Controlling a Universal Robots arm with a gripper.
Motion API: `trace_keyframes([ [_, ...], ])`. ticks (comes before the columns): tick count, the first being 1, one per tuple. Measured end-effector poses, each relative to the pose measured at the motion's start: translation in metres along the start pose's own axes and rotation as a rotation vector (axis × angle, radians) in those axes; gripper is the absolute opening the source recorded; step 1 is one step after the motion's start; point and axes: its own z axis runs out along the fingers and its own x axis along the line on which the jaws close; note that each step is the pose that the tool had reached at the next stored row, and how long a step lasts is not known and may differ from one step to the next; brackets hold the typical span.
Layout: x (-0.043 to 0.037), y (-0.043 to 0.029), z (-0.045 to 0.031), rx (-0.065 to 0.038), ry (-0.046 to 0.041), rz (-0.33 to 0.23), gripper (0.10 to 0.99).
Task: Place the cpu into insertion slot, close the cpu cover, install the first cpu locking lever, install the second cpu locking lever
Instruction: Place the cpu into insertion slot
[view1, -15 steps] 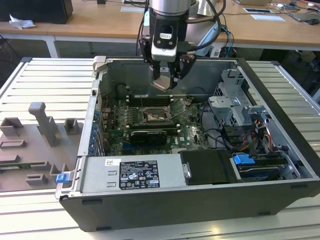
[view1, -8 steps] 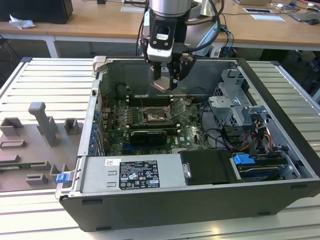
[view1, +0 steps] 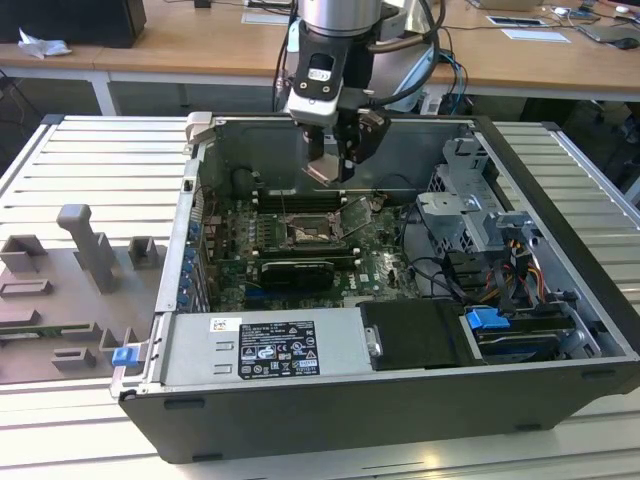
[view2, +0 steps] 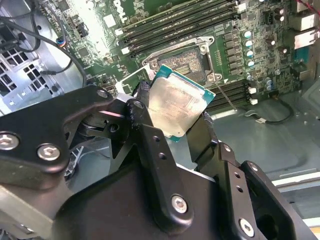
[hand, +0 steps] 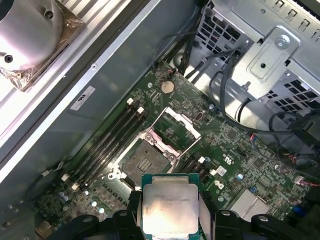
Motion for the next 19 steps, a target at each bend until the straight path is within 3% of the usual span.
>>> trace_keyframes([
  [13,-0.0001,-0.0003,0.0037,-0.001,-0.0072,0.089,0.537],
  [19,0.0001,-0.0007,0.0105,0.0,-0.0126,0.157,0.537],
])
